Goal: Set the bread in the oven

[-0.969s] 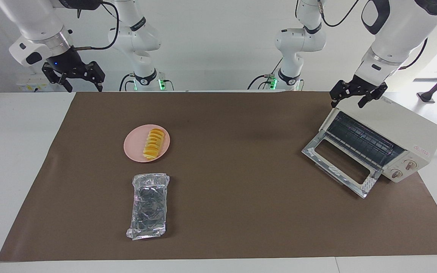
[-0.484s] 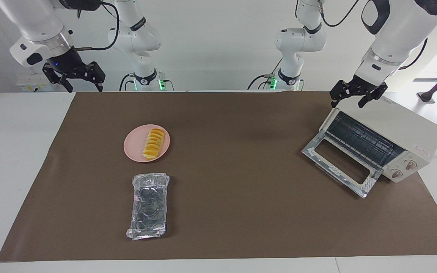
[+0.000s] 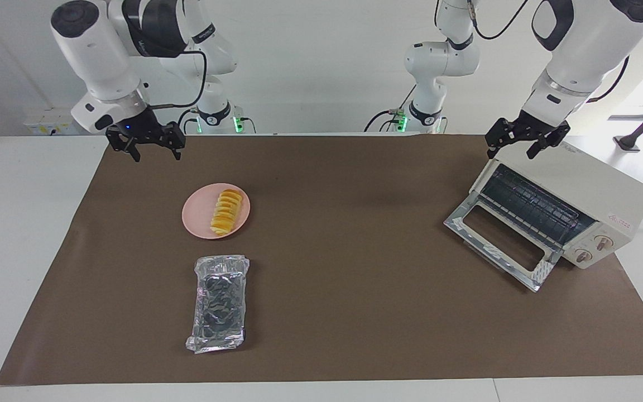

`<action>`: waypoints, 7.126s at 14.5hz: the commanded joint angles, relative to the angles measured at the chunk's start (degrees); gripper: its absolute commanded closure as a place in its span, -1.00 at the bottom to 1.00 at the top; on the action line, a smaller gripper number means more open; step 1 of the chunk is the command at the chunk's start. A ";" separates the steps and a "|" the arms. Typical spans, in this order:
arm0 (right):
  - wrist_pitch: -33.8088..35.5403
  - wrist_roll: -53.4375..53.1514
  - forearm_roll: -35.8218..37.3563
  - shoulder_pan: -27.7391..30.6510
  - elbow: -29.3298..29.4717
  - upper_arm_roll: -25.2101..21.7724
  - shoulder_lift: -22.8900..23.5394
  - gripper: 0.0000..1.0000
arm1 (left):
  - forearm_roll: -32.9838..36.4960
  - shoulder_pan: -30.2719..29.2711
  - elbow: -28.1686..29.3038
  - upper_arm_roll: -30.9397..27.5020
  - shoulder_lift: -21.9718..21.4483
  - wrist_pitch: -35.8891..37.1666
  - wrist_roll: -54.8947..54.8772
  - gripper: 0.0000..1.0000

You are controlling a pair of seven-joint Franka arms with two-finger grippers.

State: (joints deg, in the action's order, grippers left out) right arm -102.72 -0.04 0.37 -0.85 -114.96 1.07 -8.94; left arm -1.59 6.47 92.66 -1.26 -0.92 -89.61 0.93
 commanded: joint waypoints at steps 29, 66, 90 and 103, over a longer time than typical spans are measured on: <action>-35.44 -3.47 -0.28 -9.16 -21.97 0.33 10.52 -1.00 | 0.18 0.12 1.82 -0.23 -1.80 0.23 -0.49 -1.00; -1.79 7.60 -6.26 -4.68 40.12 0.16 40.82 1.00 | 0.18 0.12 1.82 -0.24 -1.80 0.23 -0.49 -1.00; -3.90 7.51 0.59 -8.02 53.87 -0.37 55.79 -1.00 | 0.18 0.12 1.82 -0.24 -1.80 0.23 -0.49 -1.00; -15.49 7.69 -0.10 -2.31 42.89 -0.37 51.40 -0.78 | 0.18 0.12 1.82 -0.23 -1.80 0.23 -0.49 -1.00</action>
State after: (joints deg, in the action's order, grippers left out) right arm -115.99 6.60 0.63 -3.65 -66.76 0.18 45.55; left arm -1.59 6.47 92.66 -1.26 -0.92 -89.61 0.93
